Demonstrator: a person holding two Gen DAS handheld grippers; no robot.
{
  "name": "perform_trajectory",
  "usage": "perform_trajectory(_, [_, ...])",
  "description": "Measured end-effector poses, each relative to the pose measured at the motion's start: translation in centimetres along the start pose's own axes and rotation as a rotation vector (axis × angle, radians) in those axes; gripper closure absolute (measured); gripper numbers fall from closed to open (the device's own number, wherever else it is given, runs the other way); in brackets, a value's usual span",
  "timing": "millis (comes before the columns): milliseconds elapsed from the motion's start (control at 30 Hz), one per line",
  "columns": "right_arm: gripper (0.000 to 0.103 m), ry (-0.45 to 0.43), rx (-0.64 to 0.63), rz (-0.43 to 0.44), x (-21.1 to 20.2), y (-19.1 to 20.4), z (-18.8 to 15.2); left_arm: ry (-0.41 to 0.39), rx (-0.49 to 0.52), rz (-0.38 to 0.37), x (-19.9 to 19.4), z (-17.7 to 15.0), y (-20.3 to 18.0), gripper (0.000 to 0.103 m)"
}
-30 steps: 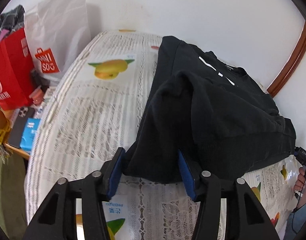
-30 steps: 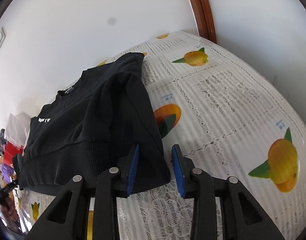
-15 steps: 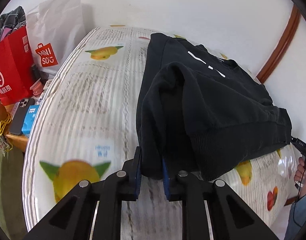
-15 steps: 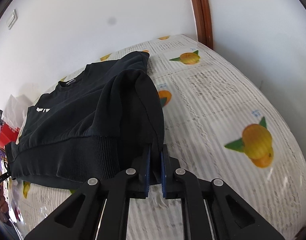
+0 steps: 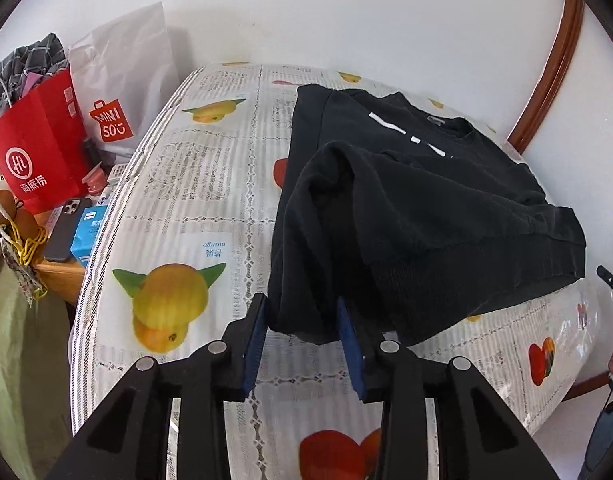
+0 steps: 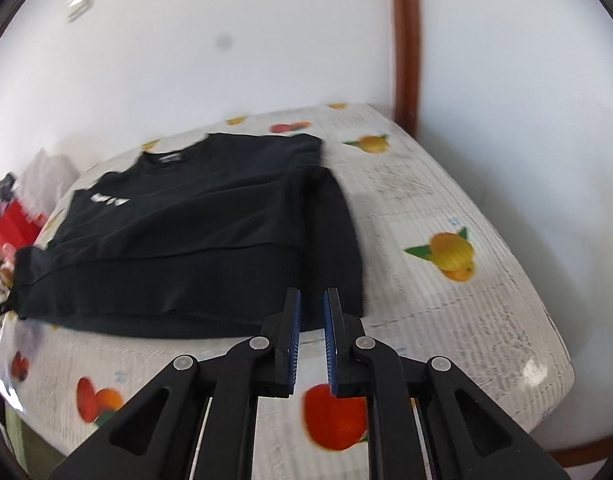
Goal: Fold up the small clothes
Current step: 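Lay the folded hem down on the body and open both tools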
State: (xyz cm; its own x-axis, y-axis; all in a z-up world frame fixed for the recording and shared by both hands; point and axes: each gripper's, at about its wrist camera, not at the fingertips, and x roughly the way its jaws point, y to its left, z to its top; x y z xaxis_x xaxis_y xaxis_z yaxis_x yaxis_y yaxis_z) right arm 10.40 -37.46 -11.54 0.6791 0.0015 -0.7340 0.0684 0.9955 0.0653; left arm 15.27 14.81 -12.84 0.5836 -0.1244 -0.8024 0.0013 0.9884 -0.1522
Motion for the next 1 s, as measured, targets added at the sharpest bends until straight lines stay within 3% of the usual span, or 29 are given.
perform_trajectory(167, [0.096,0.059,-0.081,0.126,2.0,4.5,-1.4,-0.046,-0.020,-0.029,-1.8,-0.7,-0.3,0.069])
perform_trajectory(267, [0.096,0.083,-0.099,0.125,4.0,5.8,-2.0,-0.063,-0.008,-0.068,-3.1,-1.2,-0.4,0.069])
perform_trajectory(433, [0.097,0.126,-0.019,0.158,6.5,5.3,-1.9,-0.058,0.060,-0.144,-3.8,-2.0,-2.0,0.074])
perform_trajectory(567, [0.098,0.121,0.000,0.150,7.0,5.2,-2.2,-0.002,0.127,-0.218,-2.2,-2.6,-4.9,0.078])
perform_trajectory(633, [0.099,0.121,0.000,0.143,7.0,5.2,-2.3,0.033,0.142,-0.250,-0.9,-2.8,-6.4,0.086])
perform_trajectory(833, [0.099,0.123,0.028,0.140,7.1,5.1,-2.5,0.079,0.154,-0.309,1.9,-2.5,-9.8,0.087])
perform_trajectory(1000, [0.099,0.116,0.013,0.117,7.1,5.5,-2.6,0.100,0.135,-0.279,3.9,-1.9,-11.1,0.087])
